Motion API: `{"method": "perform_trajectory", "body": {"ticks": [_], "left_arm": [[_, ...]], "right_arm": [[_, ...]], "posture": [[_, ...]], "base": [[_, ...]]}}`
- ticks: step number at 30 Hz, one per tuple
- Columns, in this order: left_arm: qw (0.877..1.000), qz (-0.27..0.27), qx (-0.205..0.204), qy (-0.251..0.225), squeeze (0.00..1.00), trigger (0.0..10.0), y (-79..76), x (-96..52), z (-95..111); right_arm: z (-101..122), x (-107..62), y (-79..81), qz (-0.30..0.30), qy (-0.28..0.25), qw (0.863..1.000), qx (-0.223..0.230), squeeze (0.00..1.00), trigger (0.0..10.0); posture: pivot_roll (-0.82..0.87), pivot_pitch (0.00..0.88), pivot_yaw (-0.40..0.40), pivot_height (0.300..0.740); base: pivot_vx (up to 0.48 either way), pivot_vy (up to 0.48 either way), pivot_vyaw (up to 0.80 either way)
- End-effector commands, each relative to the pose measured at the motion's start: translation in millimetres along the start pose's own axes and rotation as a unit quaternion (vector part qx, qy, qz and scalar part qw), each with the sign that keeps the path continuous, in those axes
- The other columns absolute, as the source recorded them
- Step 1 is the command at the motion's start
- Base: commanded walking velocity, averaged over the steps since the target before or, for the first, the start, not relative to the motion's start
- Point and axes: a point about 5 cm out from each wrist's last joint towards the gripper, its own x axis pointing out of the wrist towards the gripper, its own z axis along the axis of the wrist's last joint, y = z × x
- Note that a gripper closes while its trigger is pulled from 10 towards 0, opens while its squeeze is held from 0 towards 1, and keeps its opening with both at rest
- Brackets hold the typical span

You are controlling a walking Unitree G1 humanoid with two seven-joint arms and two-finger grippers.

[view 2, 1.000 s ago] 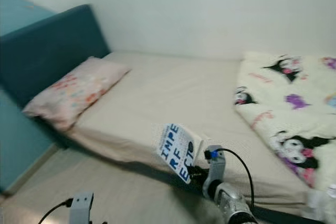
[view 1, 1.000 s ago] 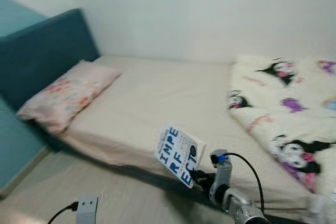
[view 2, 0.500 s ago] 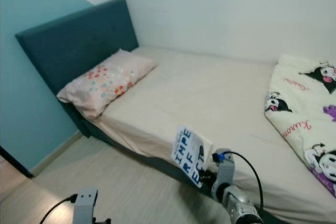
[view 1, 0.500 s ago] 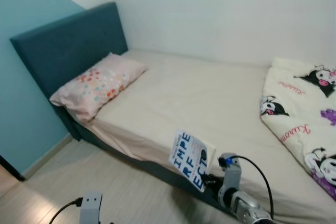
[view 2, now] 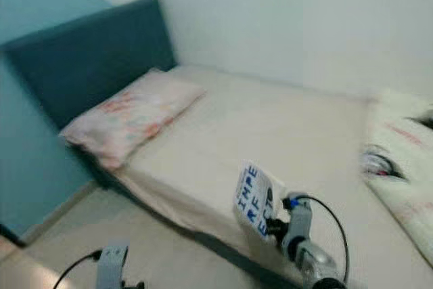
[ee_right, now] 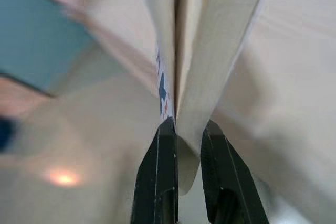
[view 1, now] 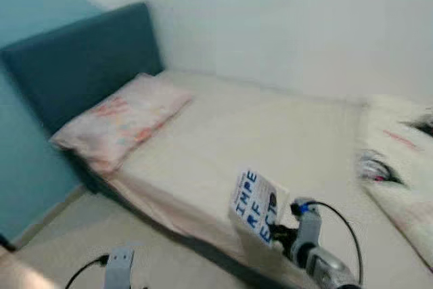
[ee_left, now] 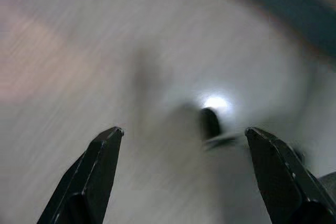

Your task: Clean up the room

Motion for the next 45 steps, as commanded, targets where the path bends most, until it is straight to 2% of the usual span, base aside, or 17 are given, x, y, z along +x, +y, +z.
{"method": "perform_trajectory", "body": {"ticks": [1, 7, 17, 25, 29, 31, 38, 41, 45], "left_arm": [[1.0, -0.006, 0.006, -0.009, 0.0, 10.0, -4.3, 1.4, 8], [1.0, -0.006, 0.007, -0.007, 0.0, 10.0, -3.9, 1.2, 6], [1.0, -0.005, 0.009, -0.006, 0.0, 10.0, -3.1, 1.1, 6], [1.0, -0.001, 0.006, -0.001, 0.0, 10.0, -3.2, 1.2, 6], [0.999, -0.018, 0.035, -0.001, 0.0, 10.0, -8.0, 1.4, 6], [0.999, -0.019, 0.037, 0.0, 0.0, 10.0, -8.6, 1.4, 6], [1.0, -0.014, 0.004, 0.0, 0.0, 10.0, -10.4, 1.5, 5], [1.0, -0.01, 0.008, 0.002, 0.0, 10.0, -9.1, 1.4, 4], [1.0, -0.008, 0.009, 0.005, 0.0, 10.0, -7.1, 1.1, 3]], "right_arm": [[-2, -4.1, -1.5, 0.018, -0.003, 1.0, -0.008, 0.0, 10.0], [0, -1.4, 6.4, 0.053, -0.007, 0.998, -0.015, 0.0, 10.0], [-1, -2.0, 6.5, 0.062, -0.007, 0.998, -0.013, 0.0, 10.0], [-2, -5.0, -4.6, 0.018, 0.003, 1.0, 0.014, 0.0, 10.0], [0, -7.8, -15.4, -0.026, 0.0, 0.998, 0.049, 0.0, 10.0], [1, -8.3, -17.0, -0.031, -0.002, 0.998, 0.057, 0.0, 10.0], [-3, -11.8, -24.2, -0.058, 0.011, 0.993, 0.104, 0.0, 10.0], [-10, -19.9, -33.8, -0.075, 0.009, 0.98, 0.186, 0.0, 10.0], [-8, -26.2, -43.4, -0.094, -0.012, 0.971, 0.22, 0.0, 10.0]], "posture": [[-0.18, 0.0, 0.089, 0.74], [-0.18, 0.0, 0.092, 0.74], [-0.19, 0.0, 0.093, 0.74], [-0.19, 0.0, 0.097, 0.74], [-0.19, 0.0, 0.096, 0.74], [-0.19, 0.0, 0.096, 0.74], [-0.19, 0.0, 0.09, 0.74], [-0.19, 0.0, 0.088, 0.74], [-0.2, 0.003, 0.09, 0.74]], "base": [[0.48, 0.0, 0.79], [0.48, 0.0, 0.79], [0.48, 0.0, 0.78], [0.39, 0.0, 0.0], [0.0, -0.187, 0.0], [0.0, -0.465, 0.0], [0.0, -0.266, 0.0], [0.0, 0.0, 0.0], [0.0, 0.0, 0.0]]}}
